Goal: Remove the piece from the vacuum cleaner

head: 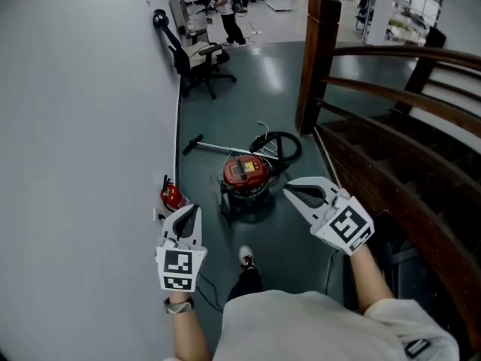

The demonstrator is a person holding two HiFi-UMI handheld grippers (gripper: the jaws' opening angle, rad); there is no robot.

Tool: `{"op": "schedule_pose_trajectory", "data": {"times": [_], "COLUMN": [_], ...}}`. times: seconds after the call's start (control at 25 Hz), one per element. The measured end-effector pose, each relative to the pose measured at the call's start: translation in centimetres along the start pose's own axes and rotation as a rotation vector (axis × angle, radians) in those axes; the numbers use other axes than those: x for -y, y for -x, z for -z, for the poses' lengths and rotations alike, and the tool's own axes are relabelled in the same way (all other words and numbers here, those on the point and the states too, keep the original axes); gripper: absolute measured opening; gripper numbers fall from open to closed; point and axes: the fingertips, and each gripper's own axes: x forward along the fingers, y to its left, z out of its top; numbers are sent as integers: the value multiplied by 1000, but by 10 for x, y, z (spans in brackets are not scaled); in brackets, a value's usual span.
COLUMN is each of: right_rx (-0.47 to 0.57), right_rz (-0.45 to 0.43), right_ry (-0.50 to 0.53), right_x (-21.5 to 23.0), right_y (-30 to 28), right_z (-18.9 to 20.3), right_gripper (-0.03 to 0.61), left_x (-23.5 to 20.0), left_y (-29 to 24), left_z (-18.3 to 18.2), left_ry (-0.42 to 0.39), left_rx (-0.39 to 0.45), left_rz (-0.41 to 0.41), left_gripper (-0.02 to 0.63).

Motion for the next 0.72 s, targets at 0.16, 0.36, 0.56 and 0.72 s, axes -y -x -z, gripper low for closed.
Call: {"op": "schedule_pose_trajectory", "data": {"times": [0.16,0.36,0.56,0.72], "right_rx": [-17,-42,-46,-46], "right_rz": [-9,-19,-31,-43], "right_ry": [-20,-49,-66,-73], "right_x": [13,29,42,55], "right_y": [-23,-48,-73,-94], "right_z": [-1,4,4,2], "right_gripper": [28,28,28,28], "left_x": [-20,-37,-56,-71], "left_y": [-17,-36,-53,-71], "left_z": [-3,-3,2,3], "left_ry": [10,23,26,29], "left_rx": [3,10,-16,-27], "left_rz": [11,31,25,26], "left_gripper": [2,2,2,2]}}
